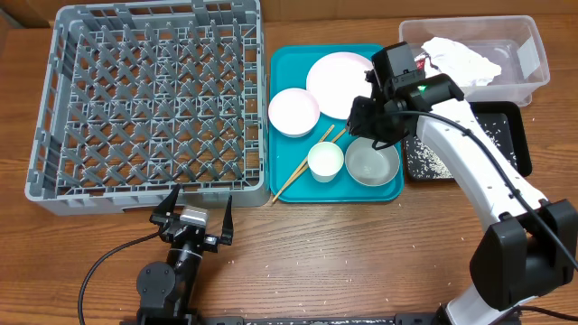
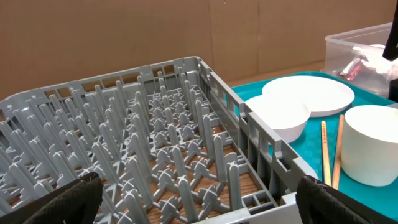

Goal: Sort waste into correct bins and load items into the dishwasher
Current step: 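Return the empty bowl to the teal tray with right gripper, then grasp the white cup with the right gripper and lift it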

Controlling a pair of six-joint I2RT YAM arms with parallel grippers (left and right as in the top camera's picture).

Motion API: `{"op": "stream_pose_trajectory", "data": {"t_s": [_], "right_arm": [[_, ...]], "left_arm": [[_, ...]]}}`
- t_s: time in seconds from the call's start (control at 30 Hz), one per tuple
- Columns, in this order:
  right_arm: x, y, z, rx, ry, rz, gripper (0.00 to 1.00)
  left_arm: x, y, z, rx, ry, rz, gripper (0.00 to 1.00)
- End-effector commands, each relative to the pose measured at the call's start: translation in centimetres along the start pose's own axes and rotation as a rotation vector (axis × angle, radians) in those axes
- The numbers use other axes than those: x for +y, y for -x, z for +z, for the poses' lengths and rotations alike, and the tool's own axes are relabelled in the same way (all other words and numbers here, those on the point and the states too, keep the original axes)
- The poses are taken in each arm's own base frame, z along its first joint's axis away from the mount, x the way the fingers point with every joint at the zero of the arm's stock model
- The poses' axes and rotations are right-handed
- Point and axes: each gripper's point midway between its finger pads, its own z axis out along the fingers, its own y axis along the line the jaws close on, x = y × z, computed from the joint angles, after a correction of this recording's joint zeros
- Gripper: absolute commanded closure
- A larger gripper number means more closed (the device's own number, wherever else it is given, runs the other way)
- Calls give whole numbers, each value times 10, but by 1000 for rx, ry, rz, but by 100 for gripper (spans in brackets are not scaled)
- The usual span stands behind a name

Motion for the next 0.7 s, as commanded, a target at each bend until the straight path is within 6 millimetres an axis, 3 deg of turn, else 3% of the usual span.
{"op": "stream_pose_trajectory", "data": {"t_s": [0.0,0.2,0.5,0.67], "right_arm": [[16,-16,6,39,11,-44,59],[12,-48,36,114,-92,-88,60],[0,-46,44,104,-154,-92,60],[-3,-49,48,110,-160,-92,70]], "left_arm": [[3,-1,0,-2,14,11,0],[3,-1,0,-2,14,11,0],[3,-1,0,-2,14,11,0],[3,-1,0,-2,14,11,0]]}}
